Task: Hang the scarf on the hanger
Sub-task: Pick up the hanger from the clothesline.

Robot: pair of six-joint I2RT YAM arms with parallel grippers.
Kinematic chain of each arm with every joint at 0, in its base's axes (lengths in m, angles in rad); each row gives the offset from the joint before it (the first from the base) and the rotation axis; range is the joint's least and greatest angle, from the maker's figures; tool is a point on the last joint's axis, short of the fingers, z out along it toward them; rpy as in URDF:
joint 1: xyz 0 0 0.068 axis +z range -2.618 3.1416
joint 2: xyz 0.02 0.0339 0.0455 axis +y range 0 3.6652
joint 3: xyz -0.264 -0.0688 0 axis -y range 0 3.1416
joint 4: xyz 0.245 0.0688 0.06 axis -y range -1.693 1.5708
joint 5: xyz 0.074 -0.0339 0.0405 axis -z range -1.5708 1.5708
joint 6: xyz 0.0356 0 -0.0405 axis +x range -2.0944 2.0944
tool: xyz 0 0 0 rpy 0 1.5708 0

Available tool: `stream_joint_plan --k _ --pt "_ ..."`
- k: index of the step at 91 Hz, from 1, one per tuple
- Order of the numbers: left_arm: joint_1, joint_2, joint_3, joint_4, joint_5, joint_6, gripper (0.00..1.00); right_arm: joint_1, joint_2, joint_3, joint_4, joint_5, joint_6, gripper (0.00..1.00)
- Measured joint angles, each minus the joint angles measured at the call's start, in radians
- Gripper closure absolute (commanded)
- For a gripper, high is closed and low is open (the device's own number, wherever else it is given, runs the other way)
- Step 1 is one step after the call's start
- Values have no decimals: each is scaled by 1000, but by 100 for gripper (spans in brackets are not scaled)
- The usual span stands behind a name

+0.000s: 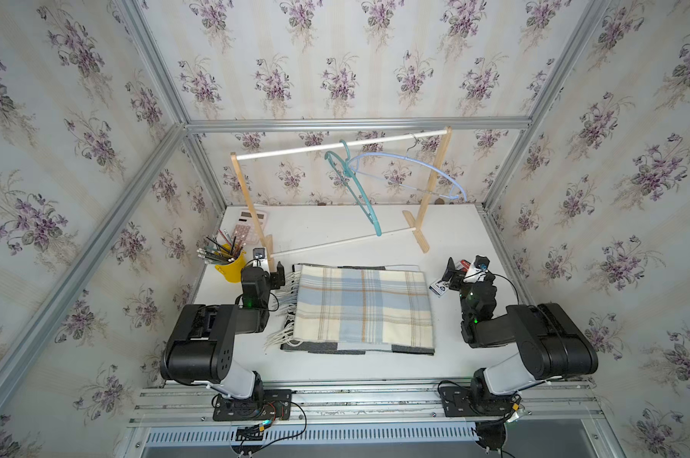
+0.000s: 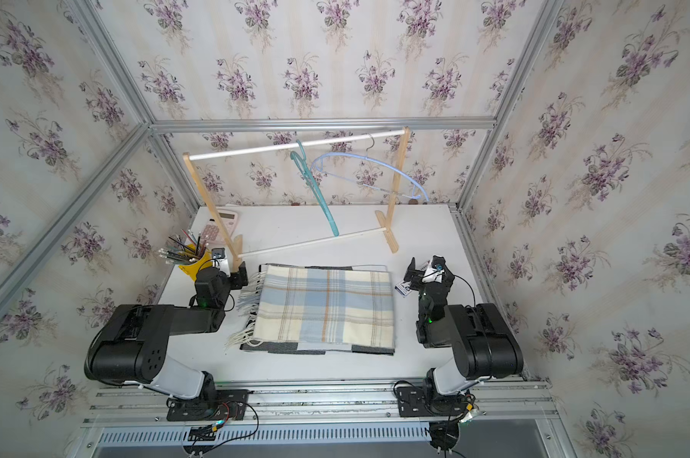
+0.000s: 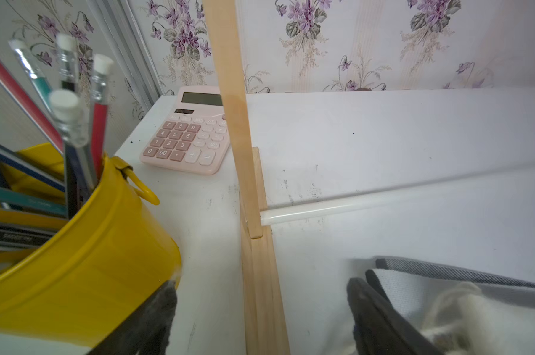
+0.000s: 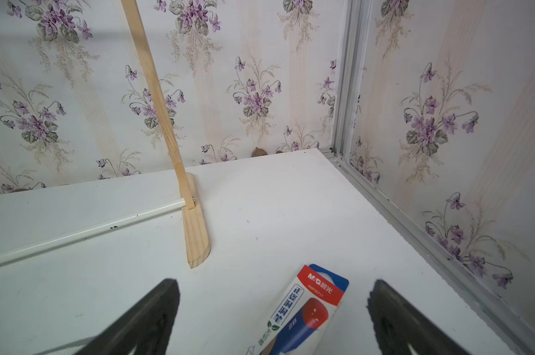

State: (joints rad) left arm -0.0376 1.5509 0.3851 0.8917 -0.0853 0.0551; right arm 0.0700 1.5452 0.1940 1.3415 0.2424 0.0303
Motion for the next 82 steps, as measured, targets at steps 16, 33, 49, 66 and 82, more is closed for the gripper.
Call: stream_joint_plan --k 16,33,49,66,82 --pt "0 0 0 0 16 3 12 0 0 0 0 0 0 0" --pt "1 0 0 0 22 3 12 0 0 0 0 0 0 0" --pt "1 0 0 0 23 3 12 0 0 0 0 0 0 0" --pt "-46 -134 37 -145 -47 19 12 1 -44 -33 5 -29 -4 0" --pt "-61 -456 183 -443 -82 -44 12 97 -256 -62 -60 43 -37 0"
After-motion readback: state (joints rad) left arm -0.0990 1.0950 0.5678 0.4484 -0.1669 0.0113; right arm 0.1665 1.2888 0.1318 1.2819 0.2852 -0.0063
